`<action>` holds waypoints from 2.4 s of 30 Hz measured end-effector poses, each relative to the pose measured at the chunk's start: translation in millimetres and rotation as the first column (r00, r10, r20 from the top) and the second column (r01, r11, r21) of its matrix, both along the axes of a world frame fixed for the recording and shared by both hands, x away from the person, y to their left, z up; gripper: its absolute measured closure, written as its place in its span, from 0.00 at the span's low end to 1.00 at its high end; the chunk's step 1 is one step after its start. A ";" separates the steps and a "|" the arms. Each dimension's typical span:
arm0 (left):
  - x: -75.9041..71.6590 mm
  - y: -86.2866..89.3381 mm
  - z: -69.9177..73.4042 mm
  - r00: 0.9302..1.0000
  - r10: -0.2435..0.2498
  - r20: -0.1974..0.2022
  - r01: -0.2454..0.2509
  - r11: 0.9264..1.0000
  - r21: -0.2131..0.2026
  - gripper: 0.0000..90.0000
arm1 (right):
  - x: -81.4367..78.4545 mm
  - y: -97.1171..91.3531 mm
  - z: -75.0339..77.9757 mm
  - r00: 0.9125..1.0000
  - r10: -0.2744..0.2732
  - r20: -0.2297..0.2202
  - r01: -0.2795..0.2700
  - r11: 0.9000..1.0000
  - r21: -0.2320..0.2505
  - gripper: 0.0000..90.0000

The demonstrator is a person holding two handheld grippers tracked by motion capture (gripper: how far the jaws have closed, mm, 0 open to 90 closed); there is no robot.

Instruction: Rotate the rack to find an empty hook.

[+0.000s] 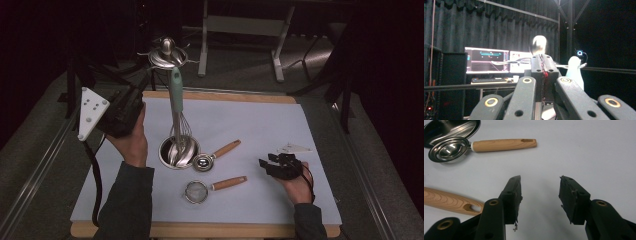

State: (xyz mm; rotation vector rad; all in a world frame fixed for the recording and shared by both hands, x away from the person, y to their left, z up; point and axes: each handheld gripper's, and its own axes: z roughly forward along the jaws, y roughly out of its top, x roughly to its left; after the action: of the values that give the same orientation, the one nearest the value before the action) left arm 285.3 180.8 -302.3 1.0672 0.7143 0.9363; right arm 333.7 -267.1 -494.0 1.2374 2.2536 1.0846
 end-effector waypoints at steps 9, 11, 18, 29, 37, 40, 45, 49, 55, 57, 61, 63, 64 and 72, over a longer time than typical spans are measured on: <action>9.4 1.3 4.3 1.000 0.007 -0.015 -0.007 1.000 -0.007 1.00 | -0.5 -1.0 0.2 1.000 -0.002 -0.001 0.002 1.000 0.004 0.57; 10.6 2.5 4.0 1.000 0.006 -0.017 -0.007 1.000 -0.013 1.00 | -0.7 -1.9 0.5 1.000 -0.005 0.000 0.005 1.000 0.008 0.57; 18.0 7.1 5.7 0.999 0.022 -0.026 -0.022 1.000 0.001 1.00 | -1.2 -1.3 0.7 1.000 -0.004 0.000 0.004 1.000 0.008 0.57; 32.0 19.4 6.9 0.997 0.044 -0.057 -0.044 0.999 -0.001 0.99 | -0.9 -1.3 -0.2 1.000 -0.003 -0.001 0.003 1.000 0.005 0.57; 41.0 21.3 9.1 0.996 0.050 -0.078 -0.052 0.999 -0.013 0.99 | -1.2 -2.0 0.0 1.000 -0.006 0.000 0.006 1.000 0.008 0.57; 44.4 22.3 10.2 0.995 0.042 -0.089 -0.044 0.999 -0.019 0.99 | -1.1 -2.2 -0.2 1.000 -0.006 -0.001 0.006 1.000 0.007 0.57; 45.5 23.3 11.9 0.994 0.042 -0.096 -0.043 0.999 -0.003 0.99 | -1.2 -2.6 0.2 1.000 -0.007 0.002 0.007 1.000 0.010 0.57; 43.8 25.5 11.8 0.994 0.039 -0.103 -0.039 0.999 0.008 0.99 | -1.2 -2.9 -0.2 1.000 -0.007 0.000 0.007 1.000 0.009 0.57; 40.9 29.0 11.7 0.994 0.043 -0.103 -0.042 0.999 0.010 0.99 | -1.5 -2.3 -0.5 1.000 -0.007 -0.003 0.007 1.000 0.009 0.57; 39.7 29.6 11.2 0.993 0.031 -0.110 -0.030 0.999 0.014 0.99 | -1.4 -2.5 -0.7 1.000 -0.006 -0.004 0.006 1.000 0.007 0.57; 36.8 31.4 11.9 0.992 0.006 -0.125 -0.002 1.000 0.029 0.98 | -1.0 -3.7 -1.6 1.000 -0.007 -0.008 0.007 1.000 0.010 0.57; 36.0 33.3 12.3 0.990 -0.003 -0.138 0.009 0.999 0.038 0.98 | -1.1 -4.3 -1.8 1.000 -0.011 -0.014 0.011 1.000 0.009 0.57; 35.6 34.2 12.3 0.990 -0.007 -0.144 0.013 0.999 0.044 0.98 | -1.0 -4.7 -2.0 1.000 -0.011 -0.014 0.011 1.000 0.009 0.57; 34.7 40.8 4.4 0.980 -0.036 -0.194 0.054 0.995 0.089 0.98 | -1.6 -7.0 -2.1 1.000 -0.018 -0.012 0.019 1.000 0.011 0.57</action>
State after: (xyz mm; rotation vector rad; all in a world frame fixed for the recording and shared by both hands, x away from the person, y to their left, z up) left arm 319.9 221.6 -297.8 1.2641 0.8079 0.8418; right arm 332.1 -274.1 -496.1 1.2701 2.2435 1.0870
